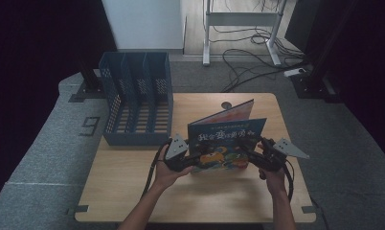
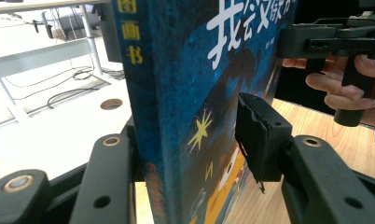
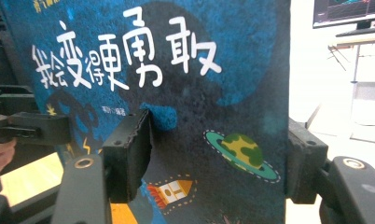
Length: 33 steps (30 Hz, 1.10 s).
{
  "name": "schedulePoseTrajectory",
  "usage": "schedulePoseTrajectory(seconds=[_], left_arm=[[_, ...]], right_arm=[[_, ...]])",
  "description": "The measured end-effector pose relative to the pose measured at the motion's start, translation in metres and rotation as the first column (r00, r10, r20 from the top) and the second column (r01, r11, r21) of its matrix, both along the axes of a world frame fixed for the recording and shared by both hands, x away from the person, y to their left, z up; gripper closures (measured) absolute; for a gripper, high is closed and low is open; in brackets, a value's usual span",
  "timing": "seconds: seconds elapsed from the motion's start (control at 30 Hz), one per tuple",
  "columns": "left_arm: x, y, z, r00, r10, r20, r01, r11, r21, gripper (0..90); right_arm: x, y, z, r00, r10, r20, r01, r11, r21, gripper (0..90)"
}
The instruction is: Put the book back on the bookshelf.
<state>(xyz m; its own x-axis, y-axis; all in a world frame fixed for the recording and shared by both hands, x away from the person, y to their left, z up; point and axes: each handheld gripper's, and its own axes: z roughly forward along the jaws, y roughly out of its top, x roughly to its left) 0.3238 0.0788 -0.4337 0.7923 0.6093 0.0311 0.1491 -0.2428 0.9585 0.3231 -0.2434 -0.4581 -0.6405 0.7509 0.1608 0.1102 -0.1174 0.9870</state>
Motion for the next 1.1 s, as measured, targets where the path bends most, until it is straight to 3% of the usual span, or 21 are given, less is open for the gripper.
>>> schedulePoseTrajectory(seconds=[0.13, 0.37, 0.53, 0.8, 1.1], left_arm=[[-0.002, -0.001, 0.000, 1.0000, 0.000, 0.007, 0.000, 1.0000, 0.006, 54.1], [-0.005, -0.003, 0.000, 0.9997, -0.002, 0.025, 0.002, 1.0000, 0.007, 59.0], [-0.008, -0.006, 0.005, 0.9988, 0.002, 0.049, -0.001, 1.0000, -0.007, 60.3], [-0.008, -0.008, 0.011, 0.9990, -0.008, 0.043, 0.009, 0.9998, -0.020, 63.1], [-0.008, -0.005, 0.016, 0.9992, -0.025, 0.031, 0.025, 0.9996, -0.008, 59.4]], right_arm=[[0.000, 0.000, 0.000, 0.9992, -0.040, 0.001, 0.040, 0.999, -0.022, 33.0], [0.001, -0.002, -0.001, 0.9988, -0.048, -0.011, 0.048, 0.999, -0.018, 33.1], [0.003, -0.006, -0.003, 0.9948, -0.094, -0.038, 0.094, 0.996, -0.010, 35.3], [0.004, -0.005, -0.004, 0.9956, -0.077, -0.054, 0.076, 0.997, -0.022, 35.5], [0.004, -0.002, -0.004, 0.9967, -0.060, -0.054, 0.059, 0.998, -0.022, 37.9]])
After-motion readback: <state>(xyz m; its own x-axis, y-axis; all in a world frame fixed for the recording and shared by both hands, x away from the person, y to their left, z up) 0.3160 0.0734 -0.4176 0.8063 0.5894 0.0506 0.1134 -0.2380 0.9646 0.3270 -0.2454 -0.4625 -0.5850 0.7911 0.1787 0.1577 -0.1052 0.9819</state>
